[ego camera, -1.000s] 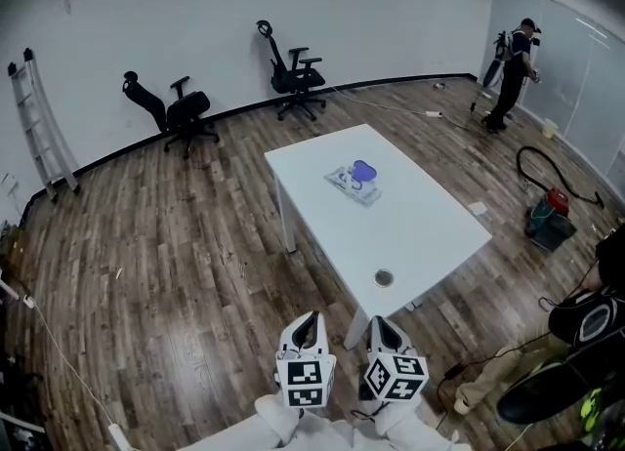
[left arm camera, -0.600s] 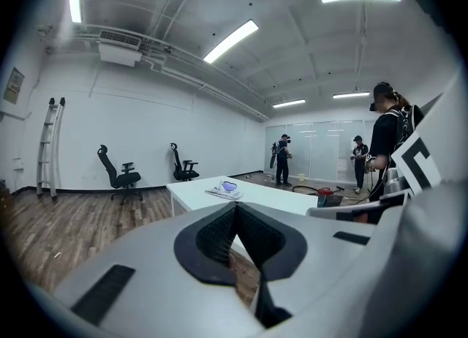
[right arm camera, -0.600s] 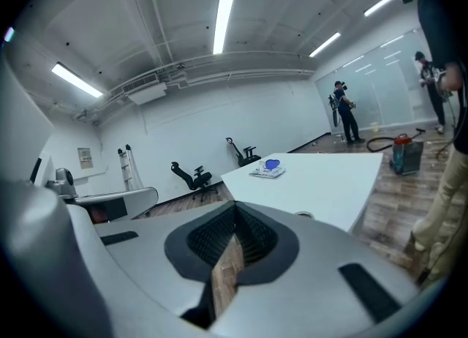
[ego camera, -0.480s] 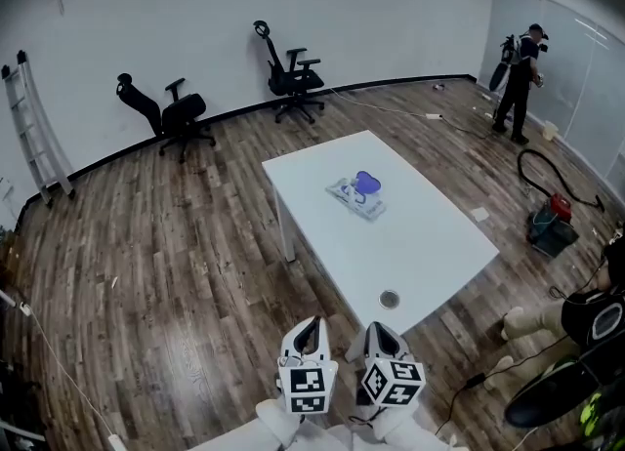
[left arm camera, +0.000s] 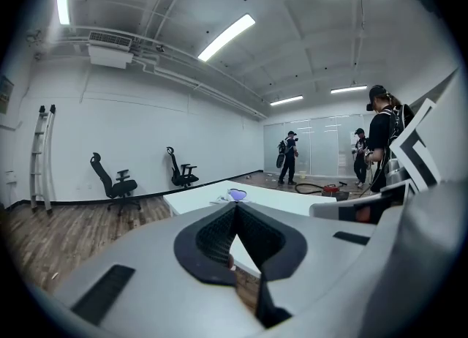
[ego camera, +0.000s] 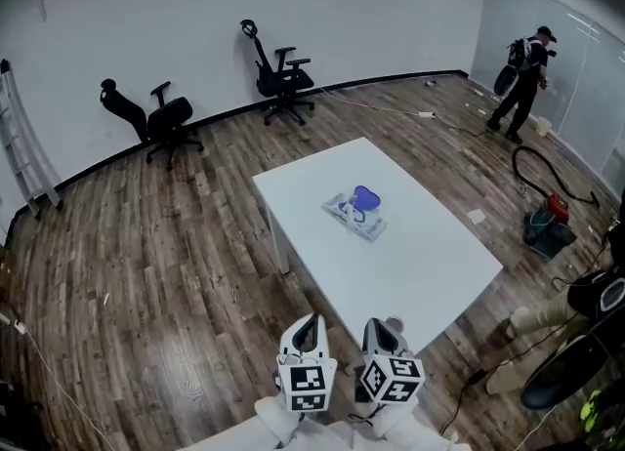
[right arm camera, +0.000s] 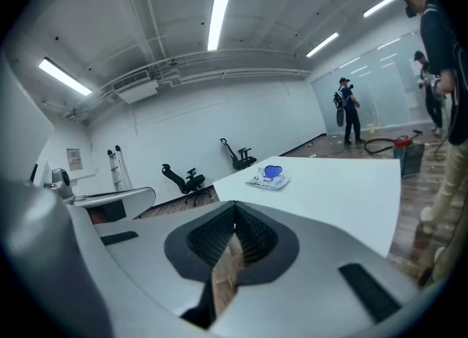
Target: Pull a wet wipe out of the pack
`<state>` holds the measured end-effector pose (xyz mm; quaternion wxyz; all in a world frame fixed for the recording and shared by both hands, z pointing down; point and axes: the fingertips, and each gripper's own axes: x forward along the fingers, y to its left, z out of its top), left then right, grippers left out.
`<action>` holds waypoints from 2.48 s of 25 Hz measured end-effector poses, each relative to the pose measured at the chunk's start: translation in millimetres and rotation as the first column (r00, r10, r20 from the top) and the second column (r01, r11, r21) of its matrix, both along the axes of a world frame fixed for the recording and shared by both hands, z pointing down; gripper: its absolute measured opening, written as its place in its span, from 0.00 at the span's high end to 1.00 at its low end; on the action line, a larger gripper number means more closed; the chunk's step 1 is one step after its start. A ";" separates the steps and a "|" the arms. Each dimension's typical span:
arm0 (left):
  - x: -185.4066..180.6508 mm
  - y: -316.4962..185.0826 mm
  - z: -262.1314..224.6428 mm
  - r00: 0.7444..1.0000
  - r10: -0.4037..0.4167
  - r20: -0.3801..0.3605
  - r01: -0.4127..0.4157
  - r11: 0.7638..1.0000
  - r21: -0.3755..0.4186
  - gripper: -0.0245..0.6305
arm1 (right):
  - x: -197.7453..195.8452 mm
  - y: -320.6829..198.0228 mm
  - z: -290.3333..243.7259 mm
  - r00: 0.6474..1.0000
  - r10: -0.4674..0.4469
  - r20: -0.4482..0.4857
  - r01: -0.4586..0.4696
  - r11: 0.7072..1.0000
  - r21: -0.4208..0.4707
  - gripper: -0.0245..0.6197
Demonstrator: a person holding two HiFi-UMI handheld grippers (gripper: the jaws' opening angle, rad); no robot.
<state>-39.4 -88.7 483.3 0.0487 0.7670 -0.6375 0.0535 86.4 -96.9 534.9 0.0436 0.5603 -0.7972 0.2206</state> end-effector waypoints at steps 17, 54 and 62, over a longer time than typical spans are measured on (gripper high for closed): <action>-32.5 -107.9 -5.7 0.998 0.045 -0.036 -0.045 0.999 -0.012 0.96 | -30.6 -106.0 -14.5 0.997 0.067 0.029 -0.066 0.998 -0.018 0.95; -34.8 -218.8 12.4 0.994 0.089 -0.070 -0.093 0.994 -0.061 0.96 | -45.9 -208.9 -3.6 0.998 0.066 -0.020 -0.066 0.998 0.004 0.95; -35.9 -226.3 13.3 0.996 0.074 -0.054 -0.078 0.994 -0.077 0.96 | -36.8 -226.0 9.8 0.996 0.087 -0.002 -0.087 0.996 -0.025 0.95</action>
